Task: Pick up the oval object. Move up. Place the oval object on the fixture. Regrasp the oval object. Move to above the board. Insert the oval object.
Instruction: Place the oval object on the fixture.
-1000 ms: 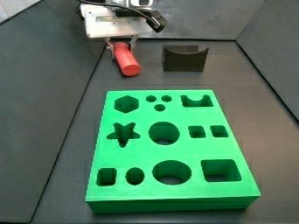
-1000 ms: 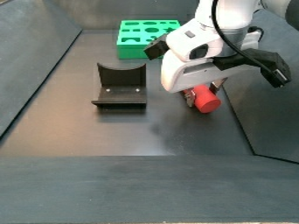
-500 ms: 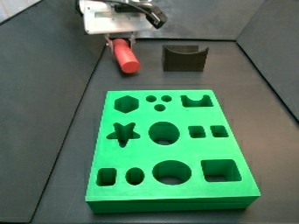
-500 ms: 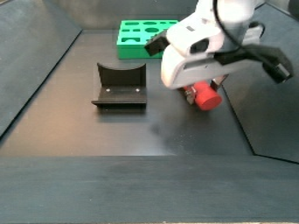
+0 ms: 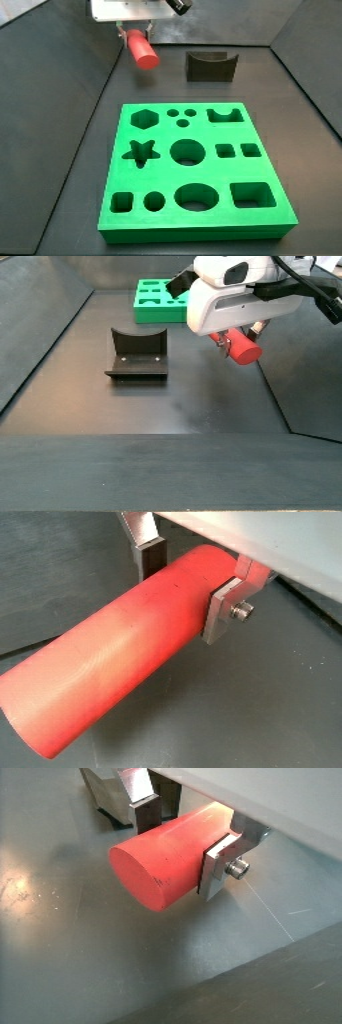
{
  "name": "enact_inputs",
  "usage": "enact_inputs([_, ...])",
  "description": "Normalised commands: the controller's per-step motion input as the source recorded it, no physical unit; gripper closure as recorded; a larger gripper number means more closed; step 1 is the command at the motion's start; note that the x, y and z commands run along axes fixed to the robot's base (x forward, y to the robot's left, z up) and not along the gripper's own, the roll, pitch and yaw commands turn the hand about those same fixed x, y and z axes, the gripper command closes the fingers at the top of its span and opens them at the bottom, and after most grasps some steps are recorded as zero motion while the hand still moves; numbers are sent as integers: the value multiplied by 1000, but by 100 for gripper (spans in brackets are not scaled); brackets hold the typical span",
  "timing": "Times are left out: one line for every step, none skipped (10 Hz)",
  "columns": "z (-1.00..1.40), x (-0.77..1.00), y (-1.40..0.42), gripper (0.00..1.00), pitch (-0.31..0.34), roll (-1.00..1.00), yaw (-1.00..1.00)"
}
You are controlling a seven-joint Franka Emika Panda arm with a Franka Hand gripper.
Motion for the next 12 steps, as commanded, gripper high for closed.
enact_inputs([1000, 2, 0, 100, -3, -14, -3])
enact_inputs([1000, -6, -7, 100, 5, -32, 2])
enact_inputs([1000, -10, -9, 100, 6, -44, 8])
enact_inputs([1000, -14, -14, 100, 0, -70, 20])
enact_inputs([1000, -16, -18, 100, -4, -89, 23])
enact_inputs([1000, -20, -22, 100, -6, -110, 21])
enact_inputs([1000, -21, -21, 100, -6, -118, 15])
enact_inputs([983, -24, -18, 100, -4, -132, 2])
enact_inputs([856, -21, -13, 100, 0, -137, -7])
enact_inputs([684, -13, -10, 100, 6, -140, -16])
enact_inputs([593, -9, -11, 100, 8, -146, -18])
enact_inputs([421, -6, -4, 100, 7, -155, -22])
